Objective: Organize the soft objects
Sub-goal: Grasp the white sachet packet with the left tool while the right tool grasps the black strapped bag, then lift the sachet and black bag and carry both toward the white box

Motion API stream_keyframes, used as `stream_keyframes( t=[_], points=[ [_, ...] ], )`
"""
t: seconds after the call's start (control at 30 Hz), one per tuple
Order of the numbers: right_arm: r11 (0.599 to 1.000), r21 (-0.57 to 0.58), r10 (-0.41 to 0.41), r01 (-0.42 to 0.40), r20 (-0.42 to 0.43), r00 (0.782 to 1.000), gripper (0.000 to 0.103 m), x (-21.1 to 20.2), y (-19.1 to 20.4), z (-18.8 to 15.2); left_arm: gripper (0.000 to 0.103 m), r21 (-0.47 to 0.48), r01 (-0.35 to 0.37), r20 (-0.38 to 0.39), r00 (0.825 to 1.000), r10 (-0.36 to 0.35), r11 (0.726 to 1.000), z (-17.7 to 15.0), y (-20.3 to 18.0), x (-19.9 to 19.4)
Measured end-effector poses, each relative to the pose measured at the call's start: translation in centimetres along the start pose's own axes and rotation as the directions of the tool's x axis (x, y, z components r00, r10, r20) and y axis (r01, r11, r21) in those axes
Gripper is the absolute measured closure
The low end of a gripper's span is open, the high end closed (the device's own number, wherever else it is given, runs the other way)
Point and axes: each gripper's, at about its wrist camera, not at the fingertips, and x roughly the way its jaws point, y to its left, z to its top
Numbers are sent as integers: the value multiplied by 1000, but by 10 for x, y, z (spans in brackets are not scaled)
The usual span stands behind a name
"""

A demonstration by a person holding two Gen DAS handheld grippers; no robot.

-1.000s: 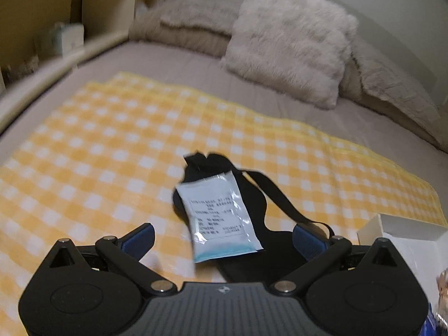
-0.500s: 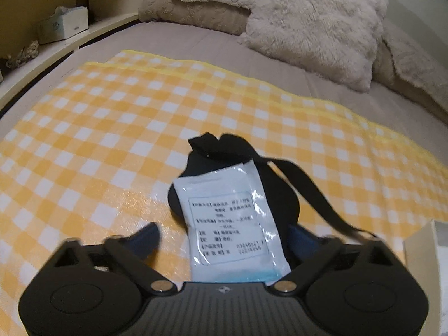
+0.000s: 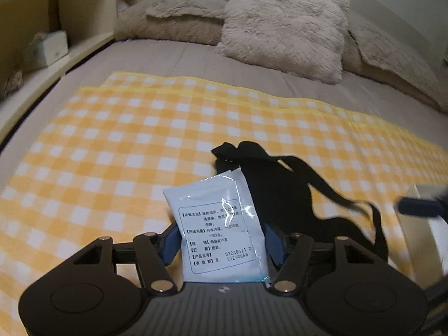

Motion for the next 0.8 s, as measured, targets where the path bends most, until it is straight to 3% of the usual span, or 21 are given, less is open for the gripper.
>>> stream_keyframes(
  t=[0.07, 0.13, 0.27, 0.33, 0.43, 0.47, 0.6, 0.8],
  points=[
    [994, -91, 57, -58, -19, 998, 0, 12, 10, 4, 41, 39, 8, -7, 1000, -7, 999, -2, 7, -4],
    [986, -154, 63, -65, -15, 998, 0, 23, 19, 7, 41, 96, 18, -21, 1000, -16, 995, -4, 13, -8],
    [978, -187, 87, -93, -36, 996, 0, 46, 24, 15, 41, 260, 6, -39, 999, 4, 966, -11, 19, -13],
    [974, -205, 88, -97, -54, 995, 0, 56, 24, 17, 40, 299, 23, -65, 998, -4, 954, -16, 22, -13],
    [972, -221, 67, -83, -81, 995, 6, 70, 24, 14, 37, 318, 16, -81, 997, 11, 948, -23, 26, -8],
    [974, -208, 69, -87, -90, 994, 15, 71, 23, 12, 35, 317, 12, -79, 997, 14, 948, -25, 27, -6],
    [977, -165, 117, -134, -109, 987, 32, 68, 22, 13, 36, 272, 0, -80, 996, 23, 962, -24, 30, -5],
    [988, -115, 92, -105, -113, 989, 40, 56, 26, 11, 48, 233, -33, -85, 995, 54, 972, -23, 25, -8]
  ],
)
